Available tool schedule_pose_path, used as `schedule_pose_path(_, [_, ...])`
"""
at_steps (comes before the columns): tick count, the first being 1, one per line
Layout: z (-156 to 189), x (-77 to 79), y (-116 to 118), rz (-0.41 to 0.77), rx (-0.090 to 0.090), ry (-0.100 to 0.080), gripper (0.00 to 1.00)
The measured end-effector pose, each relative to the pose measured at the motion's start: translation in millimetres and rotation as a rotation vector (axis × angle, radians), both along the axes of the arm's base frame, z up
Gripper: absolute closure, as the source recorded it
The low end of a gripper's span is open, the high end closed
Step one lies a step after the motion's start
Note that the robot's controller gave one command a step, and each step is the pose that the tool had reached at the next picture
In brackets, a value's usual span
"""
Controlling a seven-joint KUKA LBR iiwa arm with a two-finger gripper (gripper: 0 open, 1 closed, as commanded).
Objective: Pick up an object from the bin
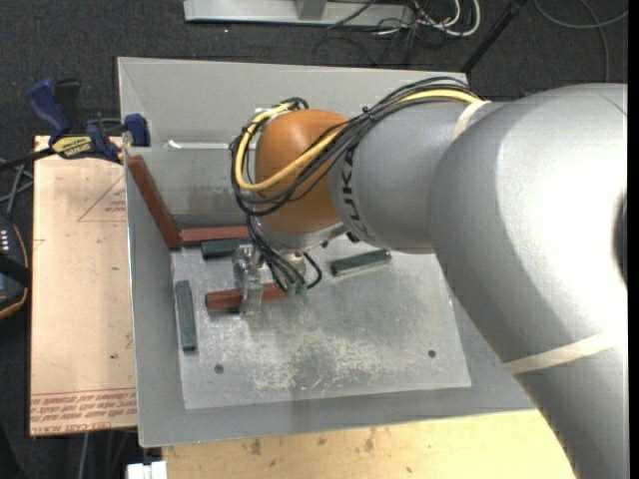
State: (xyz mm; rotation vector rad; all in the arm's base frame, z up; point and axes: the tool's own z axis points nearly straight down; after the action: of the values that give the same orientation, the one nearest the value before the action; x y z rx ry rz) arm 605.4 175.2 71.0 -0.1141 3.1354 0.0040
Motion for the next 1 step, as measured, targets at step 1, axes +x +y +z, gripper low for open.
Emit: schedule_pose_path(1, [2.4, -1.1, -0.3, 0.0, -0.001, 0.004, 1.0])
